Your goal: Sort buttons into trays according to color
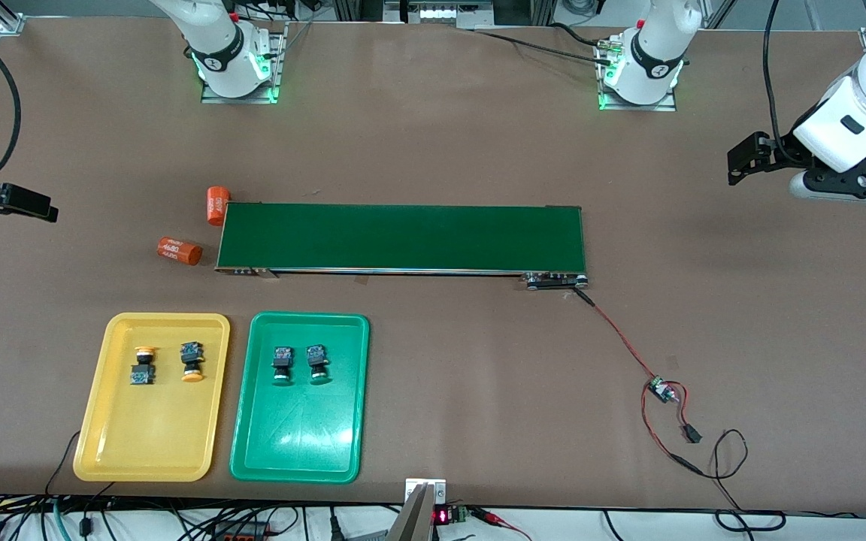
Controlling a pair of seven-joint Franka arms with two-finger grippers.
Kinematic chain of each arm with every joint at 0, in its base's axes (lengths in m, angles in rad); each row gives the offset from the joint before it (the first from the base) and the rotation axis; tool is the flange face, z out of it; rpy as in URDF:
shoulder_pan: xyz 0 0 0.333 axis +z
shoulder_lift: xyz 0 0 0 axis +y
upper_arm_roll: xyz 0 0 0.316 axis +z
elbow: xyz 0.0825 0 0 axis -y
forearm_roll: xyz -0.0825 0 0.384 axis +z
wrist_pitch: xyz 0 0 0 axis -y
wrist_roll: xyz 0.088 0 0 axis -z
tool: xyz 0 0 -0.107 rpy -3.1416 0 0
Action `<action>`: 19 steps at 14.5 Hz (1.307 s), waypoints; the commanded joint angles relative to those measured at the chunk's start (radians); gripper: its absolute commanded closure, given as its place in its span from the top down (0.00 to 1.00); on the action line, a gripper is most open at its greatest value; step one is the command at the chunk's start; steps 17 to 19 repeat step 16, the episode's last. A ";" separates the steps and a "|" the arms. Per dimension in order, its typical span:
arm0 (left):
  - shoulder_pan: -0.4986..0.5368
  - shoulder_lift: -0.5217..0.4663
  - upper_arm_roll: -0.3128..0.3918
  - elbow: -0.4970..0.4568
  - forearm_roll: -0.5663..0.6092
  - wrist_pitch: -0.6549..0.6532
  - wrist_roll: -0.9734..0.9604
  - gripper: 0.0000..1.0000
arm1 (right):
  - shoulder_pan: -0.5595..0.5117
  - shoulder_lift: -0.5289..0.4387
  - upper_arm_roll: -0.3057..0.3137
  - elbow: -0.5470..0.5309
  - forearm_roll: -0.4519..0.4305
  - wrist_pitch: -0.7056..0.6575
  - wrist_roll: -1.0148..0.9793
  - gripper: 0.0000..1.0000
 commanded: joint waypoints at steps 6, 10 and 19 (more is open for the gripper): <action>-0.014 -0.005 -0.006 0.023 -0.014 -0.028 0.006 1.00 | -0.012 -0.174 0.012 -0.175 -0.007 0.061 0.006 1.00; -0.012 -0.005 -0.015 0.023 -0.014 -0.028 0.006 1.00 | -0.007 -0.179 0.018 -0.167 -0.013 0.058 0.020 1.00; -0.012 -0.003 -0.015 0.025 -0.014 -0.028 0.006 1.00 | -0.009 -0.179 0.018 -0.161 0.002 0.058 0.021 1.00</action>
